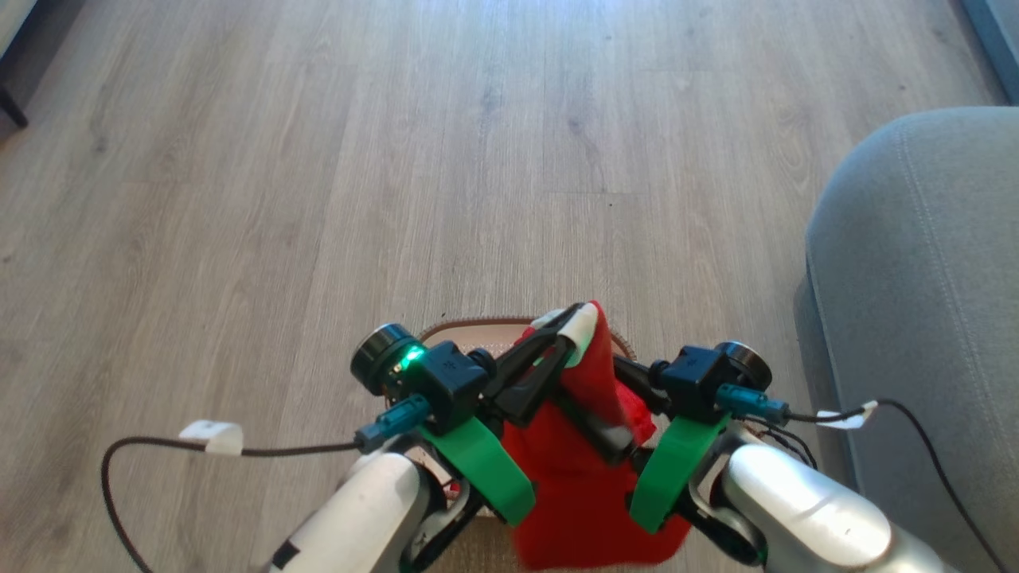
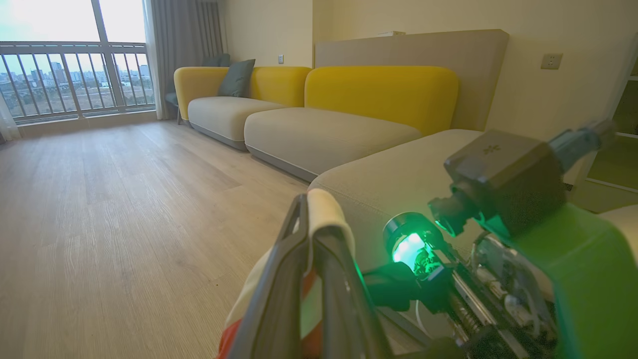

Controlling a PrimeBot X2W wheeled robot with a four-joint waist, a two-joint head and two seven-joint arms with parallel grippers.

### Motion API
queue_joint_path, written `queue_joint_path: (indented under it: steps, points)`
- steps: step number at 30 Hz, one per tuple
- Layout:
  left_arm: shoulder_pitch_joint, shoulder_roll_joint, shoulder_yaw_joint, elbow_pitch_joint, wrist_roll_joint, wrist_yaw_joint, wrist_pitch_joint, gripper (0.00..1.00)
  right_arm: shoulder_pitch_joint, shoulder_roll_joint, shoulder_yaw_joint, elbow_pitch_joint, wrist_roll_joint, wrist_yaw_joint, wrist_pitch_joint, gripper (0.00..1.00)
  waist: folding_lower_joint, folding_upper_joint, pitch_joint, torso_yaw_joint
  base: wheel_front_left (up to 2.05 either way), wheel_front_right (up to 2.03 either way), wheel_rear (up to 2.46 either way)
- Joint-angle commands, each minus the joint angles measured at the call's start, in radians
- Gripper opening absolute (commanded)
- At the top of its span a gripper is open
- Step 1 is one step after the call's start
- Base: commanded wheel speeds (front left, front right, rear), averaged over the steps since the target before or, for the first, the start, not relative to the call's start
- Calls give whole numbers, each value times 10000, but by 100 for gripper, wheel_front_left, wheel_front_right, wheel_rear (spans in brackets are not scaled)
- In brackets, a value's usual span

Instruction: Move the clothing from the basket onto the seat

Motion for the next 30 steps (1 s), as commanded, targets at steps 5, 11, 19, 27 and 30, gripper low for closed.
queue_joint_path:
  steps: [5, 11, 19, 27, 30]
  points:
    - [-637, 254, 297, -210, -194, -12, -177, 0, -525, -172, -6, -378, 382, -2, -67, 0, 0, 0, -31, -126, 0, 0, 0]
    - [-577, 326, 446, -69, -230, 96, -291, 100, -499, -374, -388, -476, 332, -2, -67, 0, 0, 0, -38, -236, 0, 0, 0]
    - [-289, 294, 543, 447, -210, 245, -435, 100, -433, -740, -1204, -621, 85, -2, -67, 0, 0, 0, -78, -787, 0, 0, 0]
    - [-44, 34, 536, 793, -48, 235, -509, 100, -443, -1149, -2085, -946, -261, -2, -67, 0, 0, 0, 122, -2086, 0, 0, 0]
    - [18, -106, 586, 756, 25, 187, -513, 100, -414, -1298, -2395, -1047, -342, -2, -67, 0, 0, 0, 237, -2629, 0, 0, 0]
